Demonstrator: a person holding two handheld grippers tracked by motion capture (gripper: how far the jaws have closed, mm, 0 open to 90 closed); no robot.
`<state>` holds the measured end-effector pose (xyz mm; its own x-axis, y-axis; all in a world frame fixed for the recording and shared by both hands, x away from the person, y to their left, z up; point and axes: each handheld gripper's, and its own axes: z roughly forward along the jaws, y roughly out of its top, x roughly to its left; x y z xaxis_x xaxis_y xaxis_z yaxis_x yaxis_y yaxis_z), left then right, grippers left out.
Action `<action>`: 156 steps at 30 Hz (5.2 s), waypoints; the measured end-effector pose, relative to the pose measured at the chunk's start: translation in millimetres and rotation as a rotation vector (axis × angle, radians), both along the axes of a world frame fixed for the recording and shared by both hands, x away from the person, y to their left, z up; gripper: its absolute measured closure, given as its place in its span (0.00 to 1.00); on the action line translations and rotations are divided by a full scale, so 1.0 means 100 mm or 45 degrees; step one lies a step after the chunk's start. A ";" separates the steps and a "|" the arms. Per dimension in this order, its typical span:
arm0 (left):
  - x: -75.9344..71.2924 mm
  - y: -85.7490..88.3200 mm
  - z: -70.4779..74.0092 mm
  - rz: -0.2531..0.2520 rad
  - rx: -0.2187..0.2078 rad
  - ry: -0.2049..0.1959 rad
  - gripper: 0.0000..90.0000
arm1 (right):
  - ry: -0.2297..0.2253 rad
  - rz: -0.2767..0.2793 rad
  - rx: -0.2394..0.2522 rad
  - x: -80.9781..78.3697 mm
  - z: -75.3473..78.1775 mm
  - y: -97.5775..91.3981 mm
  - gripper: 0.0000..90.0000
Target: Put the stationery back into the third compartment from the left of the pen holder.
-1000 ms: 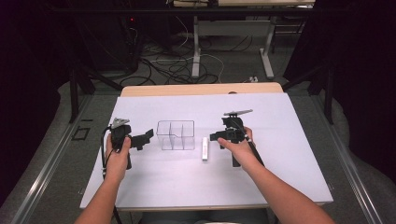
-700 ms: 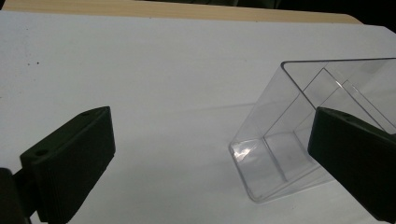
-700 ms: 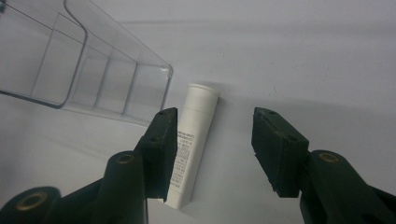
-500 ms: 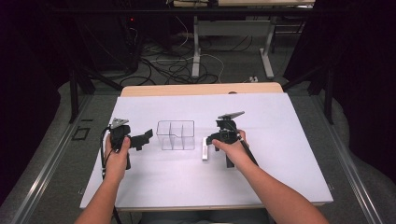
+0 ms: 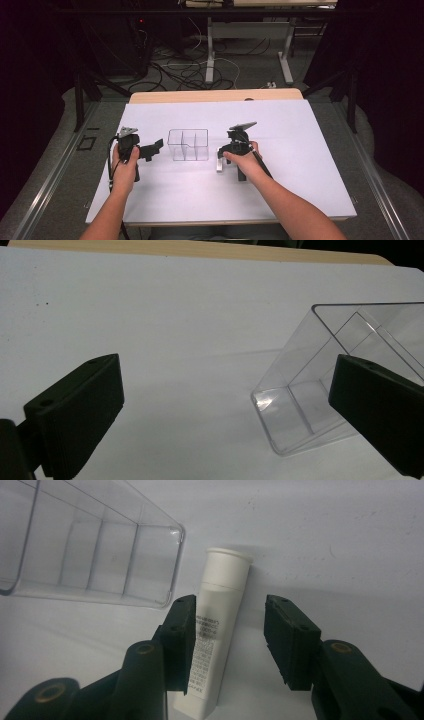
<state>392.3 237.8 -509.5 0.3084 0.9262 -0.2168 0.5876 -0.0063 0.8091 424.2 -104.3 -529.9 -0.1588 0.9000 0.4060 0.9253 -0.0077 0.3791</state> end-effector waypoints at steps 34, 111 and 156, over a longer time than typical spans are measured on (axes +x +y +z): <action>0.00 -0.01 -0.01 -0.008 0.004 0.003 0.01 | 0.118 -0.047 0.021 0.01 -0.08 0.11 0.71; -0.01 -0.02 0.09 -0.031 -0.027 -0.012 0.03 | -0.479 -0.043 0.194 -0.29 0.39 -0.14 0.78; -0.15 -0.63 0.69 -0.367 -0.189 -0.126 0.32 | -0.983 0.192 -0.003 -0.60 0.72 0.23 0.78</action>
<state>377.3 175.2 -440.6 0.5792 0.7585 -0.2985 0.4975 -0.0389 0.8666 364.4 -81.7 -457.4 -0.5157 0.8470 0.1293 0.3911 0.0985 0.9150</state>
